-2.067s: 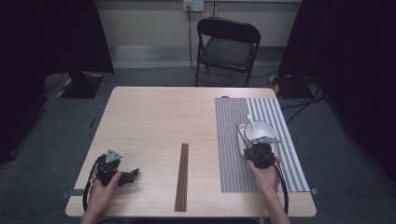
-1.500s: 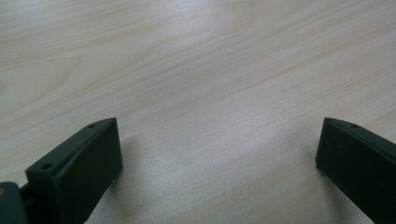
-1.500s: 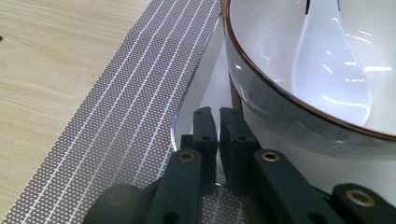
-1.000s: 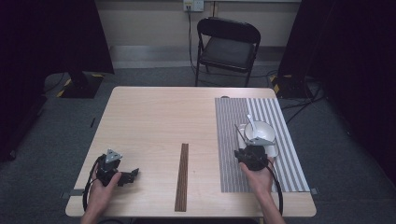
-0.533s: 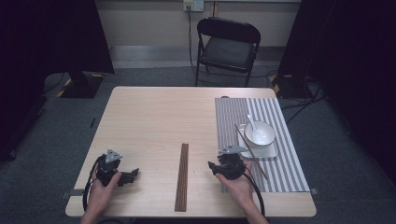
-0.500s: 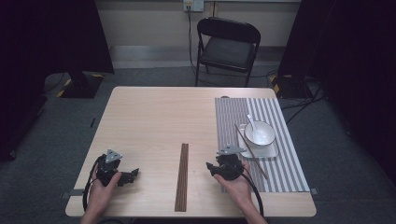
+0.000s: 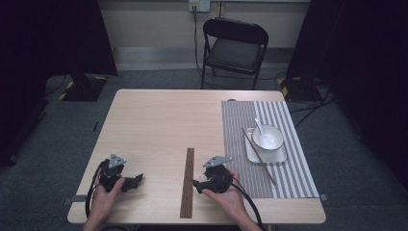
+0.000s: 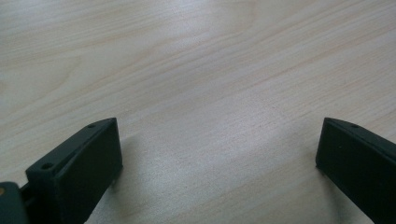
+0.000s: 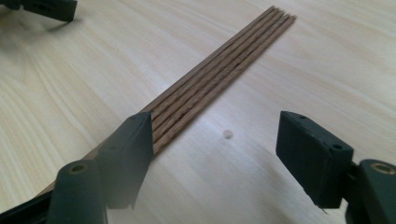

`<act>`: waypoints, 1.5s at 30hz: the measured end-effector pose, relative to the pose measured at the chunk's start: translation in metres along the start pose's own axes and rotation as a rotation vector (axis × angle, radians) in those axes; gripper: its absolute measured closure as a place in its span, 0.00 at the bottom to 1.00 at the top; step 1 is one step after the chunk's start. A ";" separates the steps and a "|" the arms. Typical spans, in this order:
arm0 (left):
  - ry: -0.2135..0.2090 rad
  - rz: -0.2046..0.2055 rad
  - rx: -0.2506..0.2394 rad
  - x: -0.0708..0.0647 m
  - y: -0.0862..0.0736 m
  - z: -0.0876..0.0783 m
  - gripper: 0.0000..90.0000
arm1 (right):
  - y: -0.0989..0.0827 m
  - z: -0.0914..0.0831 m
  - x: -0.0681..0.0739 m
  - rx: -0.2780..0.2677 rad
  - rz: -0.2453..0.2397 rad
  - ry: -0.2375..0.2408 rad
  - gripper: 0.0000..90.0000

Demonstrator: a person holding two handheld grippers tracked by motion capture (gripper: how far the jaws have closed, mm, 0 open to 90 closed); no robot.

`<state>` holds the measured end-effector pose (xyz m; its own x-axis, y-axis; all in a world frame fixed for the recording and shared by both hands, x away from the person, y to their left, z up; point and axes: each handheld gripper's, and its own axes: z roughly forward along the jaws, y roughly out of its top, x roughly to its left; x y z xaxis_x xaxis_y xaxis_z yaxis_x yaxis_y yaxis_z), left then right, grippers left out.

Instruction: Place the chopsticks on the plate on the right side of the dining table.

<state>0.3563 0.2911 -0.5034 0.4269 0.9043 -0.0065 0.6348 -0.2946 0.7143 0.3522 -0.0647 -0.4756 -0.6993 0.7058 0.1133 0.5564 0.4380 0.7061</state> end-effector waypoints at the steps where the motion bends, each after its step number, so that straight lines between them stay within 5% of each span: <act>1: 0.000 0.000 0.000 0.000 0.000 0.000 0.00 | 0.000 0.002 0.001 0.003 -0.004 0.005 0.30; 10: 0.000 0.000 0.000 0.000 0.000 0.000 0.00 | -0.001 0.012 0.011 0.025 -0.016 0.002 0.31; 45: 0.000 0.000 0.000 0.000 0.000 0.000 0.00 | -0.005 0.017 0.013 0.042 -0.046 -0.040 0.35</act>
<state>0.3563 0.2911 -0.5034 0.4272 0.9041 -0.0062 0.6348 -0.2950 0.7142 0.3484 -0.0484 -0.4896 -0.7069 0.7053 0.0527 0.5429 0.4933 0.6796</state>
